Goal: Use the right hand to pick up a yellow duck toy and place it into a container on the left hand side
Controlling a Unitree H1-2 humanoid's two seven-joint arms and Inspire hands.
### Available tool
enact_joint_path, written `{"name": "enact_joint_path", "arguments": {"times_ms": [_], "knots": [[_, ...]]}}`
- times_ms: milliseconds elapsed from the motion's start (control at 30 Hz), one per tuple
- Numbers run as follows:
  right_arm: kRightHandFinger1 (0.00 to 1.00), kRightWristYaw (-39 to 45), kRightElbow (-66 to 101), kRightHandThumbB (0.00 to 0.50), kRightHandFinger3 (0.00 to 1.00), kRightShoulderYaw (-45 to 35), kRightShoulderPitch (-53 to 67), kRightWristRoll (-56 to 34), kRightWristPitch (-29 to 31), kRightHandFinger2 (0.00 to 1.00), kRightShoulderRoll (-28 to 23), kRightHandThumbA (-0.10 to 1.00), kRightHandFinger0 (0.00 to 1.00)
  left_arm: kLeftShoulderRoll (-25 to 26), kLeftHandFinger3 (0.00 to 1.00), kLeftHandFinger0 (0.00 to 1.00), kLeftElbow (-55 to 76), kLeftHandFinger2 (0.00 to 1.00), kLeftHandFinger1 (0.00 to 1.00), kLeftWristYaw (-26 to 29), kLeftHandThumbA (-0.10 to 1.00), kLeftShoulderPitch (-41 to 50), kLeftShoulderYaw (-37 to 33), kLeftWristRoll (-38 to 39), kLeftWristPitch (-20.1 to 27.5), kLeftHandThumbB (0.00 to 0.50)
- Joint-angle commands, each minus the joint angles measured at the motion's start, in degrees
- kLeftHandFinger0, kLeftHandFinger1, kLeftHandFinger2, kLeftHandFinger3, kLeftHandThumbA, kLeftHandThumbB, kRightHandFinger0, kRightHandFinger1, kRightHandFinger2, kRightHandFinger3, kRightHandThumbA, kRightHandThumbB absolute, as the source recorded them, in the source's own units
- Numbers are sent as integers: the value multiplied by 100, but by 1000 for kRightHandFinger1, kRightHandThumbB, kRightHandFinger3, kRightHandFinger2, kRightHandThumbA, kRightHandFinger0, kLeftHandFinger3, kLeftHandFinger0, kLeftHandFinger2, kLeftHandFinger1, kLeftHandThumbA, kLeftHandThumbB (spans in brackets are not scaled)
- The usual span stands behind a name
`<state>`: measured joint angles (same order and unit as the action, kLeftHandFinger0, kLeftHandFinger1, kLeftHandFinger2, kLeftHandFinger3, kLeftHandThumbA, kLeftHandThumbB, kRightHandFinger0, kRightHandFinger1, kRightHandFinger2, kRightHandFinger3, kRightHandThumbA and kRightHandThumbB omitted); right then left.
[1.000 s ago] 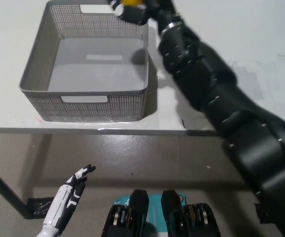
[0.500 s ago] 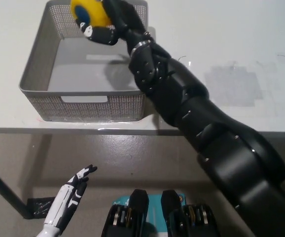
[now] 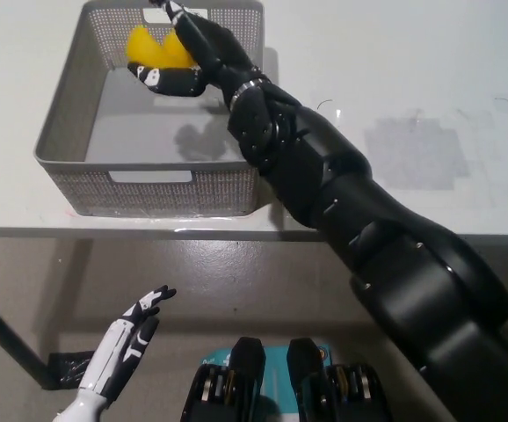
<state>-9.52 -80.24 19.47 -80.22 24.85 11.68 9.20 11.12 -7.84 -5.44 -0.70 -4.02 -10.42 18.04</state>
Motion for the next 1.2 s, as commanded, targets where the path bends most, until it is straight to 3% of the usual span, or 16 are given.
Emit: {"name": "enact_joint_path", "arguments": {"times_ms": [0,133,267,367,533,633,700,833,967,1167], "knots": [[1000,527,121,434,1000,148,-452,57,-202,1000,-157,981,1000,138,1000,1000,196,1000,1000,-46,1000,-91,-52,-115,72,346],[1000,555,151,434,1000,199,-435,62,-243,1000,-210,1000,1000,147,1000,1000,203,1000,1000,-49,1000,-105,-66,-122,22,355],[1000,573,170,411,1000,171,-425,31,-262,1000,-253,1000,1000,158,1000,1000,199,1000,1000,-79,1000,-126,-73,-89,-23,321],[1000,580,190,411,1000,161,-399,28,-243,1000,-295,1000,1000,146,1000,1000,223,1000,1000,-93,1000,-111,-90,-98,-52,324],[1000,399,305,500,1000,105,-378,12,-89,1000,-451,1000,1000,159,1000,1000,234,1000,1000,-124,1000,-149,-103,-117,-121,325],[1000,254,490,498,1000,-37,-388,-94,29,1000,-618,1000,1000,185,1000,1000,245,1000,1000,-134,1000,-156,-106,-129,-128,311],[1000,258,824,462,1000,-198,-379,-194,84,1000,-794,1000,1000,213,1000,1000,243,1000,1000,-136,1000,-171,-115,-156,-116,295],[1000,440,2123,420,1000,-555,-132,-329,-36,1000,-1252,1000,1000,231,1000,1000,251,1000,1000,-189,1000,-181,-129,-88,-155,314],[1000,693,3845,422,1000,-846,301,-375,-409,1000,-1714,1000,1000,263,1000,1000,213,1000,1000,-189,1000,-237,-139,-143,-182,338],[1000,1203,6127,435,1000,-1203,1159,-544,-936,1000,-2302,1000,1000,281,1000,1000,256,1000,1000,-146,1000,-183,-124,-192,-194,326]]}}
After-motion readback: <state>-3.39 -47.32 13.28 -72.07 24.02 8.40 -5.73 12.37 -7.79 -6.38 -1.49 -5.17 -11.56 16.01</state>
